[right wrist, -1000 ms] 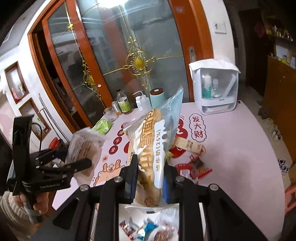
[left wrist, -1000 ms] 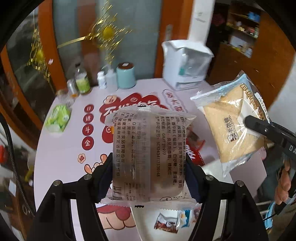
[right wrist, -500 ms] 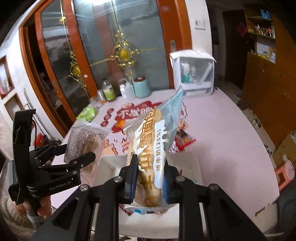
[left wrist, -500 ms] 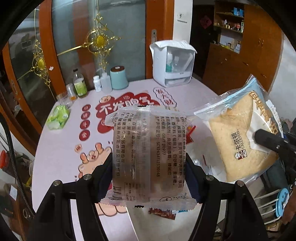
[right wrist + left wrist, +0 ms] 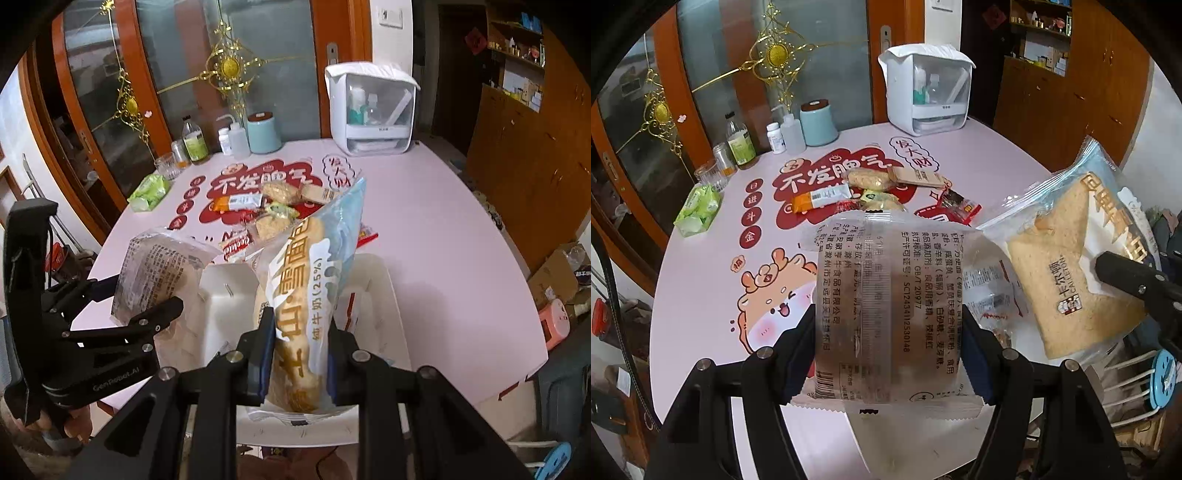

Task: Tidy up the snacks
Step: 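Lower both bread packs into the tray and open both tools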

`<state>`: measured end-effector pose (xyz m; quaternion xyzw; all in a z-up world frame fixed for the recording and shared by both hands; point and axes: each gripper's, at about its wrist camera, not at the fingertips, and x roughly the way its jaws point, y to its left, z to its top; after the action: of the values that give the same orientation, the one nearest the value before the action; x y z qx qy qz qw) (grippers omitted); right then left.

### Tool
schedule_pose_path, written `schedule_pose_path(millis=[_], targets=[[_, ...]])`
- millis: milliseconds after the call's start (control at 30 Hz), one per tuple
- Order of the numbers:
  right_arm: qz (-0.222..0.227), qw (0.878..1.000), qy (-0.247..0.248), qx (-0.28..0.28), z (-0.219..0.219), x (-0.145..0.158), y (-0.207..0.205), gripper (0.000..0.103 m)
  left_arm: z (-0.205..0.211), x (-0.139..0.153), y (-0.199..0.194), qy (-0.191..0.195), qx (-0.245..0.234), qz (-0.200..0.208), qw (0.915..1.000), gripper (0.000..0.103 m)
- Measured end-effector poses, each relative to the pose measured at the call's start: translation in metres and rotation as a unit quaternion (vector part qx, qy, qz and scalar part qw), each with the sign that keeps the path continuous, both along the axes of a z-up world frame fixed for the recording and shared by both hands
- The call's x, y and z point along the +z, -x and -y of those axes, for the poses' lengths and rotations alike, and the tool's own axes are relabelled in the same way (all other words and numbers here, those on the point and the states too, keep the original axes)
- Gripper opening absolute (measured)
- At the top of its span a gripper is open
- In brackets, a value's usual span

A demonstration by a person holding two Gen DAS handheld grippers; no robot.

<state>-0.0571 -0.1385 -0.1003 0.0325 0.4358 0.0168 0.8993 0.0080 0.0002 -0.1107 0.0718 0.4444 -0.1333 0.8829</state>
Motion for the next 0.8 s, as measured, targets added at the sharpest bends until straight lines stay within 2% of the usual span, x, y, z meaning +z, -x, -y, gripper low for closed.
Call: schedule_pose_path(millis=[333, 567, 700, 733, 767, 800], targets=[[-0.017, 1.0, 0.005, -0.004, -0.001, -0.007, -0.006, 0.025, 0.005, -0.009, -0.005, -0.01, -0.01, -0.021, 0.9997, 0.07], [-0.026, 1.0, -0.007, -0.006, 0.001, -0.011, -0.015, 0.027, 0.007, -0.009, -0.009, -0.022, -0.012, -0.017, 0.9995, 0.072], [-0.016, 1.0, -0.016, -0.007, 0.004, -0.009, -0.014, 0.027, 0.009, -0.007, -0.008, -0.027, -0.017, -0.015, 0.9994, 0.073], [-0.012, 1.0, -0.016, -0.006, 0.004, -0.007, -0.014, 0.032, 0.01, -0.007, -0.008, -0.028, -0.017, -0.014, 0.9994, 0.073], [-0.009, 1.0, -0.016, -0.005, 0.004, -0.006, -0.013, 0.043, 0.01, -0.006, -0.008, -0.028, -0.018, -0.011, 0.9994, 0.074], [-0.004, 1.0, -0.015, -0.003, 0.003, -0.004, -0.012, 0.048, 0.009, -0.004, -0.008, -0.028, -0.017, -0.006, 0.9994, 0.074]])
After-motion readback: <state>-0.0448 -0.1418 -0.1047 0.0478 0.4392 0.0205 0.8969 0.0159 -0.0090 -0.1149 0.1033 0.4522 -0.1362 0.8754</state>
